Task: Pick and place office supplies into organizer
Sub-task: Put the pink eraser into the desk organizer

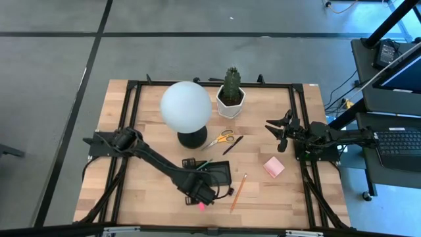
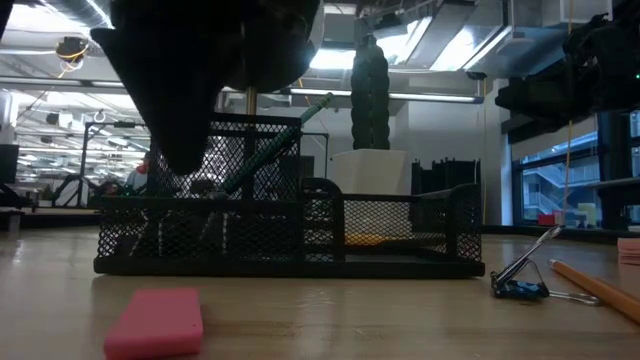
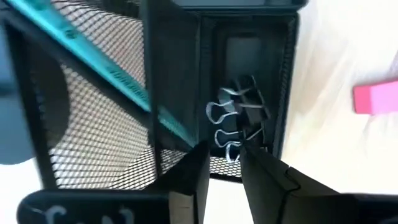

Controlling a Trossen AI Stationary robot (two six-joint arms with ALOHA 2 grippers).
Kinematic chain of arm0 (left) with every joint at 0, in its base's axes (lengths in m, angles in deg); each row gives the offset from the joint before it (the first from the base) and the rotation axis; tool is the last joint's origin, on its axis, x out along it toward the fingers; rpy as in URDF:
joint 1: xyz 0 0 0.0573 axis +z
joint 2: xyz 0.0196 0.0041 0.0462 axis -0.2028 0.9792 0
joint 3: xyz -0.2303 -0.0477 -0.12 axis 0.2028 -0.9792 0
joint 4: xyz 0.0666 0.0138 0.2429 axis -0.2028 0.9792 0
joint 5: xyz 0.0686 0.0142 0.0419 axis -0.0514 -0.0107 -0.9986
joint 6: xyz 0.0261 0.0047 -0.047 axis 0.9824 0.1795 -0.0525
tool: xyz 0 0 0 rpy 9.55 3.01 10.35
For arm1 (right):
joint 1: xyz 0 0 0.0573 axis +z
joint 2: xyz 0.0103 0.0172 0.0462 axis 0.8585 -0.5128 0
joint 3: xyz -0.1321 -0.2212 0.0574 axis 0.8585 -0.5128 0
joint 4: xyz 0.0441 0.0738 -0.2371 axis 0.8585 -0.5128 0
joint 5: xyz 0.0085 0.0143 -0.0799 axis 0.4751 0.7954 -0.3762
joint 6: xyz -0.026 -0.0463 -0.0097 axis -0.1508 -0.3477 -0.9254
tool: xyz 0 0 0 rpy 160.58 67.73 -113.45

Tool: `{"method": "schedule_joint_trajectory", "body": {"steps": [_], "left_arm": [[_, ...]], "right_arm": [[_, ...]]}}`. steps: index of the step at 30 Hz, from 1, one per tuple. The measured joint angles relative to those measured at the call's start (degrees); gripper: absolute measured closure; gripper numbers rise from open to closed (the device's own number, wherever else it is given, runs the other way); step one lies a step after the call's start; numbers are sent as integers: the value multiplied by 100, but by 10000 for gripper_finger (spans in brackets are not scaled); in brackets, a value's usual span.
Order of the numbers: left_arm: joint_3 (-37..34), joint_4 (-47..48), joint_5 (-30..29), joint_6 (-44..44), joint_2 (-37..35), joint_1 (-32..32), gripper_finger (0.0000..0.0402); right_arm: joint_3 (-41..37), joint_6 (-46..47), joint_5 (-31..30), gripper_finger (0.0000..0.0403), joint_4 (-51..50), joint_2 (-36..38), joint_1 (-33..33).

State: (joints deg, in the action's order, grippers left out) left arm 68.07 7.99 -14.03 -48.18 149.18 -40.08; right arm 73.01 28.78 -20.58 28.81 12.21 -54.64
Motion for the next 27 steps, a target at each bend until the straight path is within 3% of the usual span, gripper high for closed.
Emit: {"method": "schedule_joint_trajectory", "body": {"steps": [7, 12, 18, 27], "left_arm": [[0, -58, -95, 68, -220, -21, 323], [0, -661, -116, 731, -301, -81, 324], [0, -1836, 30, 2380, -304, -225, 322], [0, -2476, 91, 4988, -284, -544, 308]], "right_arm": [[-2, 0, 0, 284, 0, 0, 0], [-1, 0, -2, 284, 1, 0, 1], [0, 0, 0, 284, 1, 0, 2], [0, 2, 0, 284, 1, 0, 0]]}}
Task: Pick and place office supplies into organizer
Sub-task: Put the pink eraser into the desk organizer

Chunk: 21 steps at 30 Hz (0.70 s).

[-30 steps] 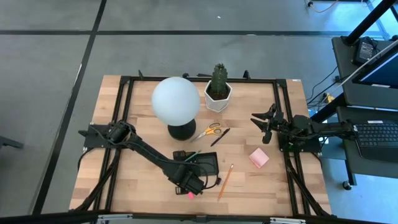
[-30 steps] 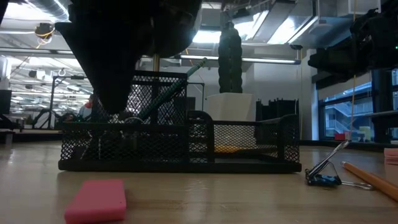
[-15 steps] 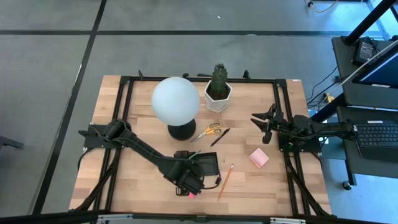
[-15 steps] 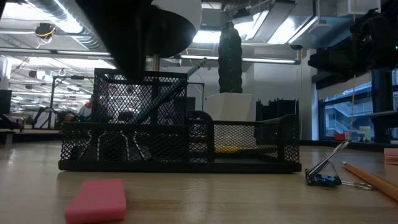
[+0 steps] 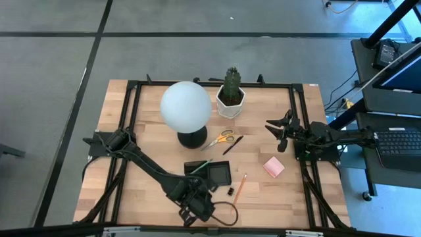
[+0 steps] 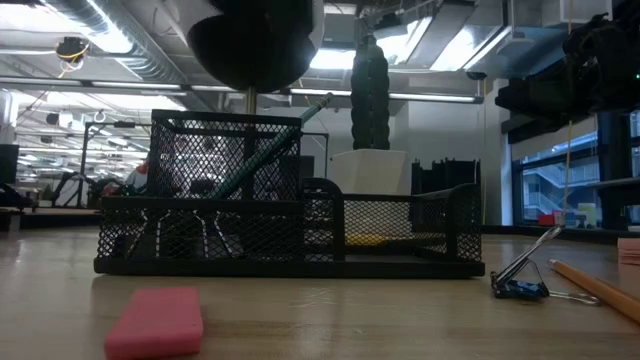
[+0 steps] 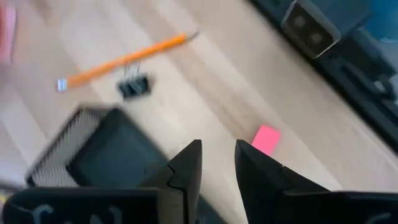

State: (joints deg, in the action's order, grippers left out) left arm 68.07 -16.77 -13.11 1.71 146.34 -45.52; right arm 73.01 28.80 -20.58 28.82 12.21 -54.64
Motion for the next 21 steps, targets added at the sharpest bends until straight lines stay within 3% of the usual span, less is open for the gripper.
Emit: {"method": "schedule_joint_trajectory", "body": {"steps": [9, 13, 21], "left_arm": [[0, -190, 299, 270, 18, -31, 244], [0, -210, 443, 805, 20, -31, 218], [0, -242, 693, 895, 394, -31, 206]], "right_arm": [[0, 22, 0, 284, 0, 0, 1], [-2, 22, 0, 284, 0, 2, 0], [-1, 42, 0, 284, 0, 1, 1]]}}
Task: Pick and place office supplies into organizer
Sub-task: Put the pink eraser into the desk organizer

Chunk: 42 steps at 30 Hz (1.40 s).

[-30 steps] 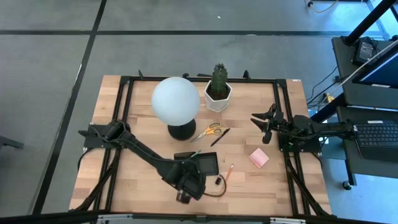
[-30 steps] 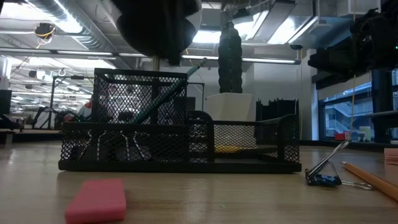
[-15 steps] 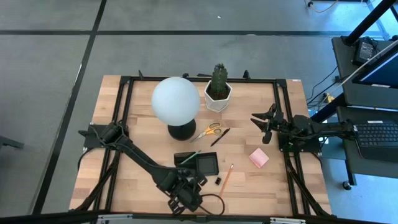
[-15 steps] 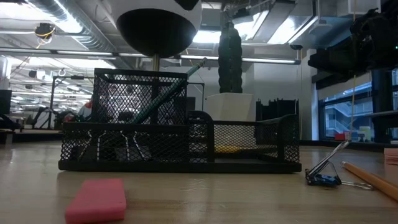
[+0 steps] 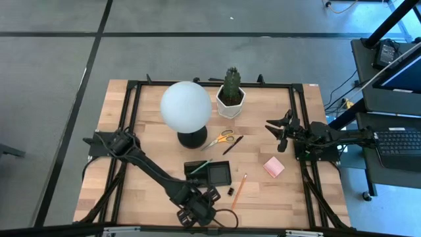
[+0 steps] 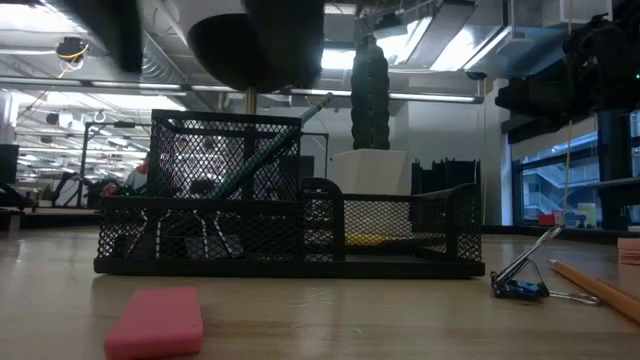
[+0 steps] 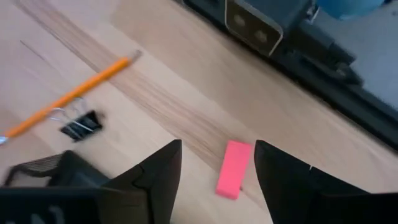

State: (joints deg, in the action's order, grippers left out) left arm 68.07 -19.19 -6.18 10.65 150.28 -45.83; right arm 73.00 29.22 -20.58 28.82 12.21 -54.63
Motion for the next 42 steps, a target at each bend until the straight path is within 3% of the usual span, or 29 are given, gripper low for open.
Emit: {"method": "schedule_joint_trajectory", "body": {"steps": [16, 42], "left_arm": [[0, 64, -11, -178, 623, 11, 219], [0, -346, -492, -11, 618, 17, 224]], "right_arm": [[0, 118, -2, 284, 0, -1, 1], [1, 87, 0, 284, -2, 1, -1]]}}
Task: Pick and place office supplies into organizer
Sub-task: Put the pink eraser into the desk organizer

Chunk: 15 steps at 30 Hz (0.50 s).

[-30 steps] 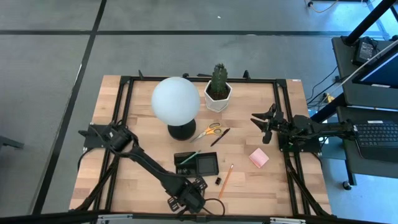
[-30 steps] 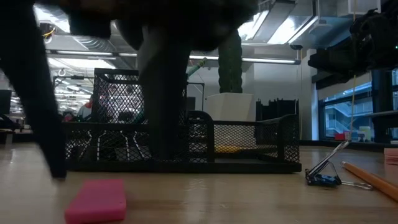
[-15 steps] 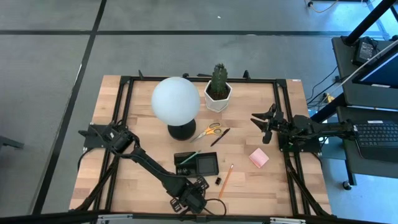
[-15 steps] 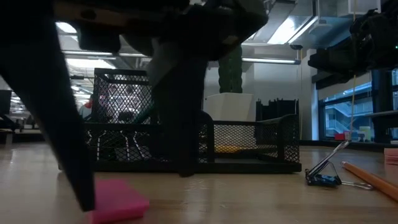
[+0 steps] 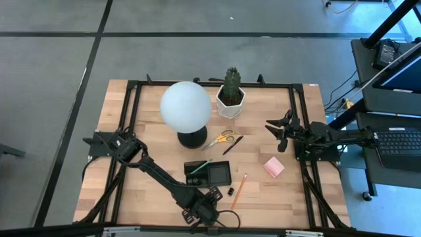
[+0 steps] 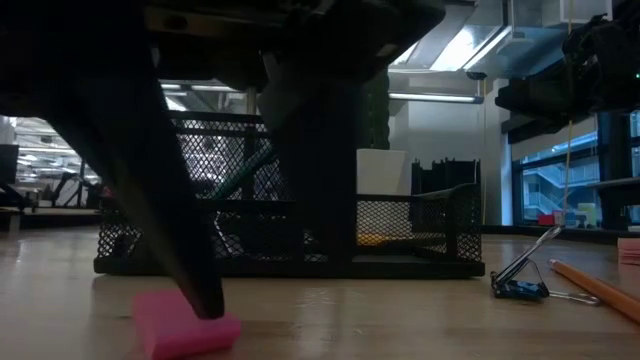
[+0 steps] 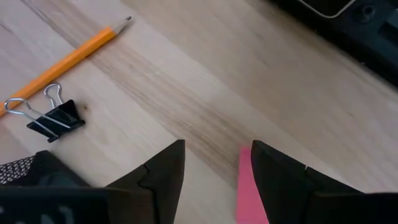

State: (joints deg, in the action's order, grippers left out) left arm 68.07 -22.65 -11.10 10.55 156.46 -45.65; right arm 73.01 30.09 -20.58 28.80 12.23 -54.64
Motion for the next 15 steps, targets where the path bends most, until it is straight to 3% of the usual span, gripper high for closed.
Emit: {"method": "schedule_joint_trajectory", "body": {"steps": [15], "left_arm": [[0, 63, 250, -108, -4, 1, 233]], "right_arm": [[-2, -103, 0, 284, 0, -1, 0]]}}
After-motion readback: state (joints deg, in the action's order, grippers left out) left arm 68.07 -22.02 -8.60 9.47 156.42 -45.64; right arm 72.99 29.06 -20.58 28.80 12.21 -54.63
